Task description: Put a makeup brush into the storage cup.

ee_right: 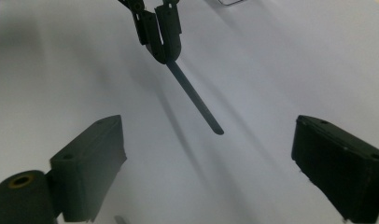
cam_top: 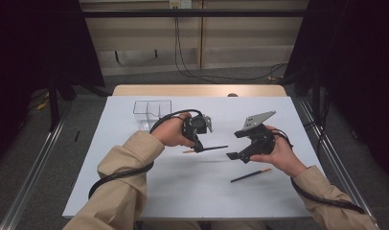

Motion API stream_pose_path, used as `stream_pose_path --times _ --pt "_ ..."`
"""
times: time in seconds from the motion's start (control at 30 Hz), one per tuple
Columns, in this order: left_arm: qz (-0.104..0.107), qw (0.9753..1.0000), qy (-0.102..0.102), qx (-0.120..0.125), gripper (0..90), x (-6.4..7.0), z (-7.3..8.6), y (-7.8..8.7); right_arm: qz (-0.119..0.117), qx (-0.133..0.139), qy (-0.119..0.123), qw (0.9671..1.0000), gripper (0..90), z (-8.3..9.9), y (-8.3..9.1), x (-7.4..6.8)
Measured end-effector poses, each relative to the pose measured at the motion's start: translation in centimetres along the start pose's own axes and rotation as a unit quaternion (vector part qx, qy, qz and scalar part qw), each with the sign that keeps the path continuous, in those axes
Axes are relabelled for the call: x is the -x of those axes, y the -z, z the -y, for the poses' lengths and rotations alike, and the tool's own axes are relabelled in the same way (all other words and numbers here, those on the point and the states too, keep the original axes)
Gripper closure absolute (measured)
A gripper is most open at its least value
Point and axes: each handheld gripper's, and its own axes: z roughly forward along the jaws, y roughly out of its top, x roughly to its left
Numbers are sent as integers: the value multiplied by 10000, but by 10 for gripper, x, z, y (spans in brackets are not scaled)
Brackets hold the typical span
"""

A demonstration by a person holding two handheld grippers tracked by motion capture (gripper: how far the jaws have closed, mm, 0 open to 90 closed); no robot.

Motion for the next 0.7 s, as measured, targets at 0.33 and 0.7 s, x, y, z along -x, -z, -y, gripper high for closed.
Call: stream_pose_path --times 0.33,0.7 --pt "2 10000 -96 -2 833 2 -3 0 -152 -355 235 9990 324 -13 -10 0" --pt "17 9999 -152 4 833 2 -7 1 -262 -530 344 9977 559 -17 -16 1"
